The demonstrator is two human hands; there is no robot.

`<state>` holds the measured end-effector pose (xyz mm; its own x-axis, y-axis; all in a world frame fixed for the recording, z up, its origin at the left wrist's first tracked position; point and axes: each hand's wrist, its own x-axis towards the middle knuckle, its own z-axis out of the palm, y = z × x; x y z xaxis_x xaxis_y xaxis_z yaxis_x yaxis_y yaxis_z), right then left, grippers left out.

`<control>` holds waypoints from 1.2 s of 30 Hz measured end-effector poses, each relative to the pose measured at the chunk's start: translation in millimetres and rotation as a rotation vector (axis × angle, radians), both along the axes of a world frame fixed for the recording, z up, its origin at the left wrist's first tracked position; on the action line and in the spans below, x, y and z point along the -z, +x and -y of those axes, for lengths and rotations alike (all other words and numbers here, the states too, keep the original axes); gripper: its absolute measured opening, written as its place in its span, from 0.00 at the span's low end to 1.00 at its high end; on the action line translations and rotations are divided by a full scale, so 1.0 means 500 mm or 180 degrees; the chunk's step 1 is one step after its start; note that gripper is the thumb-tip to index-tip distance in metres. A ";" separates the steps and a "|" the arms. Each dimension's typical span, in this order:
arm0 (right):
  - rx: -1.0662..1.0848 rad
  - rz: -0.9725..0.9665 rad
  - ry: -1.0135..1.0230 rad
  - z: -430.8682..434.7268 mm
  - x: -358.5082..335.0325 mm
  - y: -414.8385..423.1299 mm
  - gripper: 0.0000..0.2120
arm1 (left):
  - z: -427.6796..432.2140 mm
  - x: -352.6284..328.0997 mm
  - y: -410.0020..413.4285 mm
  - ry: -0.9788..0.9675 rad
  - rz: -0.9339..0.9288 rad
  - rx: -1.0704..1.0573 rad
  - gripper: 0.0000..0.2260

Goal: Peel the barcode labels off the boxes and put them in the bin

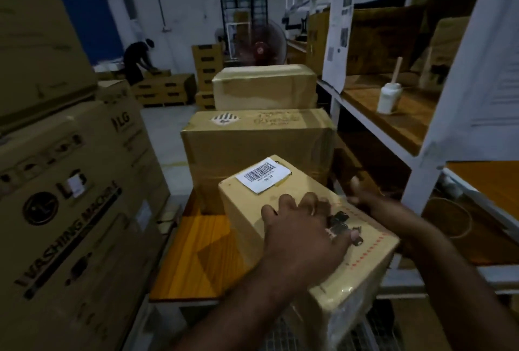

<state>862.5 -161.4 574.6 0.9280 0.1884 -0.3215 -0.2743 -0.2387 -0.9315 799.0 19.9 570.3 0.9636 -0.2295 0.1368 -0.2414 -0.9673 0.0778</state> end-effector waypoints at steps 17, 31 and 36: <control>-0.0297 0.1861 -0.2891 -0.092 0.012 0.057 0.25 | -0.243 -0.060 0.243 -0.1237 0.0040 -0.0788 0.13; -0.0582 0.2631 -0.3028 -0.192 -0.046 0.171 0.11 | -0.305 0.041 0.332 -0.2502 -0.0373 0.0038 0.11; -0.0633 0.2356 -0.3115 -0.338 -0.030 0.174 0.15 | -0.310 0.056 0.346 -0.3660 -0.0230 -0.0107 0.09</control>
<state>949.7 7.4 589.8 0.9288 0.3226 0.1823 0.3615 -0.8971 -0.2540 971.7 175.0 542.2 0.9810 0.0209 0.1927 -0.1759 -0.3215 0.9304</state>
